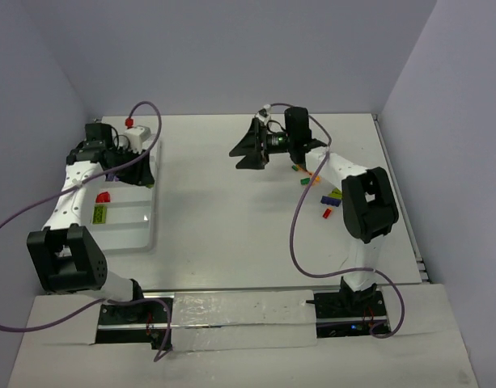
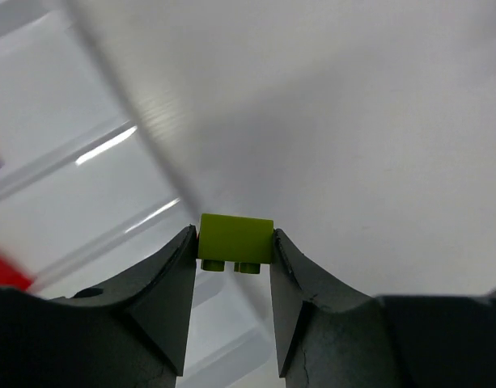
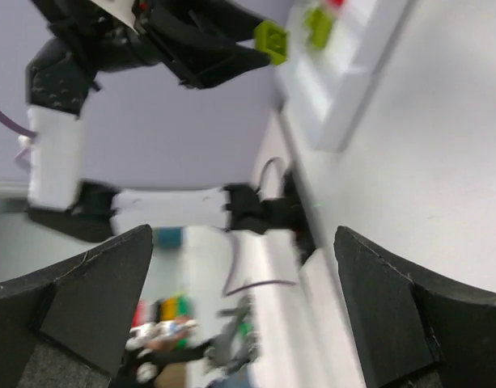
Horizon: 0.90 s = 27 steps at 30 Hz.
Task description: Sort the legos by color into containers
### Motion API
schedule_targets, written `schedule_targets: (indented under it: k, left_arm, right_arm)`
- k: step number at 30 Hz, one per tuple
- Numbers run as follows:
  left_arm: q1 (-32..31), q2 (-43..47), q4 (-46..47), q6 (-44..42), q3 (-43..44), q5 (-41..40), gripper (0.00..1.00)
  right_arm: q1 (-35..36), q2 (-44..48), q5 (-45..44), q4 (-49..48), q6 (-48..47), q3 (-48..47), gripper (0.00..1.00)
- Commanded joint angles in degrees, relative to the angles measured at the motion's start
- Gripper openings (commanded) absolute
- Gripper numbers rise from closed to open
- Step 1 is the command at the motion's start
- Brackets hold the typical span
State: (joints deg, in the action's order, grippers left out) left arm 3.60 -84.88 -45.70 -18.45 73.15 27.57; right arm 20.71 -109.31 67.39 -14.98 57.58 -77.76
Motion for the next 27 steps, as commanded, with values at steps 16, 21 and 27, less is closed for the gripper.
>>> schedule_targets:
  k: [16, 21, 27]
  left_arm:
    - [23.57, -10.15, -4.34, -1.52, 3.82, -33.07, 0.11]
    - [25.4, -13.38, -2.79, -2.99, 4.6, -33.4, 0.12]
    - [25.59, -15.88, -1.7, -3.53, 5.06, -34.07, 0.15]
  right_arm:
    - [-0.67, 8.82, -24.76, 44.95, -44.66, -15.79, 1.0]
    - [-0.49, 8.38, -25.05, 45.24, -44.86, -16.23, 1.0]
    - [-0.49, 8.66, -25.62, 45.57, -45.45, -15.76, 1.0]
